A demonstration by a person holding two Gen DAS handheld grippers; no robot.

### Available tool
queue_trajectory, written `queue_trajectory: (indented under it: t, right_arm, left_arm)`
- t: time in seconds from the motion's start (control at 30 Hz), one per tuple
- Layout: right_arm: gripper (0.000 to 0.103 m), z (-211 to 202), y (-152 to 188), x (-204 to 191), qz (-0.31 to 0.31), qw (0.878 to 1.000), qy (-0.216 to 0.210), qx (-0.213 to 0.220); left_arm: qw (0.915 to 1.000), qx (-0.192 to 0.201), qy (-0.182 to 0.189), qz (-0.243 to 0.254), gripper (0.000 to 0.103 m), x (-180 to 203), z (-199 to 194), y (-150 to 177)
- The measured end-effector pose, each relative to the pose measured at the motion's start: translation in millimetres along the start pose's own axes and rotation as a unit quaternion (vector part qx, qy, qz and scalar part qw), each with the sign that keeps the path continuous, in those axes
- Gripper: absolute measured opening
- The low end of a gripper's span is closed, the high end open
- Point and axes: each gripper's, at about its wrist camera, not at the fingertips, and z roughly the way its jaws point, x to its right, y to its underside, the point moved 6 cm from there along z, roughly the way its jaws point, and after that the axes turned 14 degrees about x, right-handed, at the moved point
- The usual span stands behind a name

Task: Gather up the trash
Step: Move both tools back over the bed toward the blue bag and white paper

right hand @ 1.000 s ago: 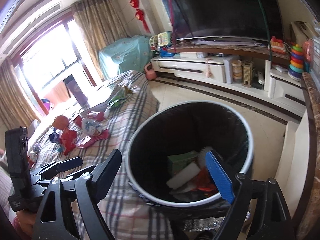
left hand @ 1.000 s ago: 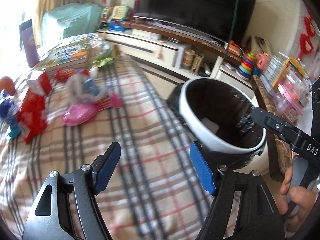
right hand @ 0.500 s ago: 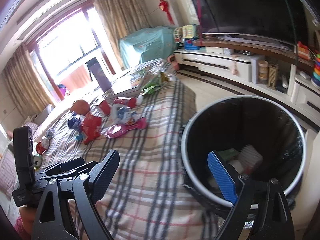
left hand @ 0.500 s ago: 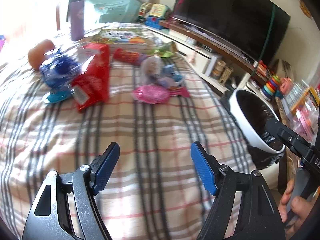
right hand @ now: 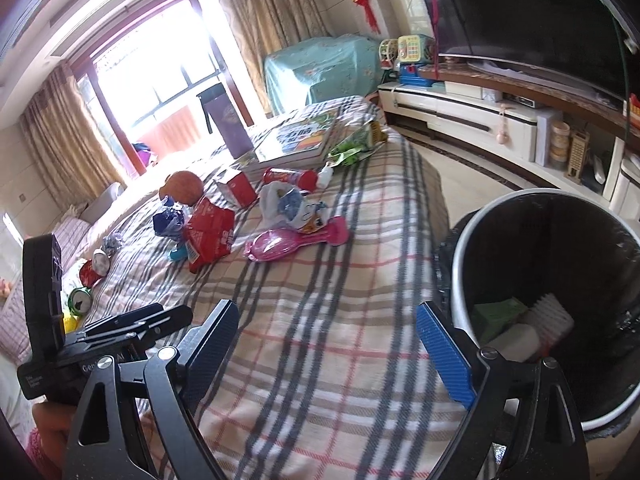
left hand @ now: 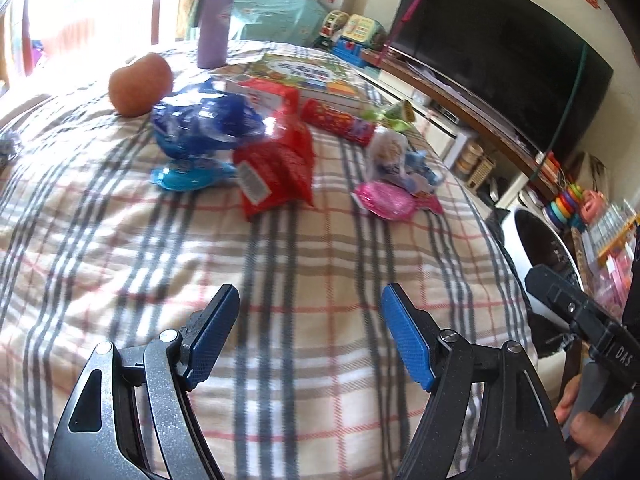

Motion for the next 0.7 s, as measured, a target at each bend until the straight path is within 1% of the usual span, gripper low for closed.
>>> queue_trajectory:
  t: [0.1, 0.2, 0.33, 0.47, 0.53, 0.7]
  right_arm:
    - [0.092, 5, 0, -5, -0.004, 1.000, -0.004, -0.005]
    - [0.092, 12, 1, -8, -0.010, 1.000, -0.007, -0.008]
    - [0.092, 22, 1, -12, -0.011, 1.000, -0.012, -0.015]
    - [0.092, 34, 2, -15, -0.013, 1.000, -0.018, -0.021]
    - [0.092, 39, 1, -17, -0.016, 0.999, -0.021, -0.023]
    - [0.092, 51, -10, -22, -0.022, 0.999, -0.030, -0.016]
  left_arm:
    - [0.9999, 0.006, -0.009, -0.006, 0.080, -9, 0, -5]
    - [0.9997, 0.010, -0.015, -0.013, 0.081, -18, 0, -10]
    - [0.9995, 0.017, -0.026, -0.008, 0.082, -25, 2, -19]
    - [0.9991, 0.025, -0.033, -0.010, 0.082, -33, 2, -32]
    - [0.9988, 0.031, -0.035, -0.009, 0.085, -35, 4, -40]
    - [0.9976, 0.045, -0.053, -0.005, 0.088, -41, 13, -64]
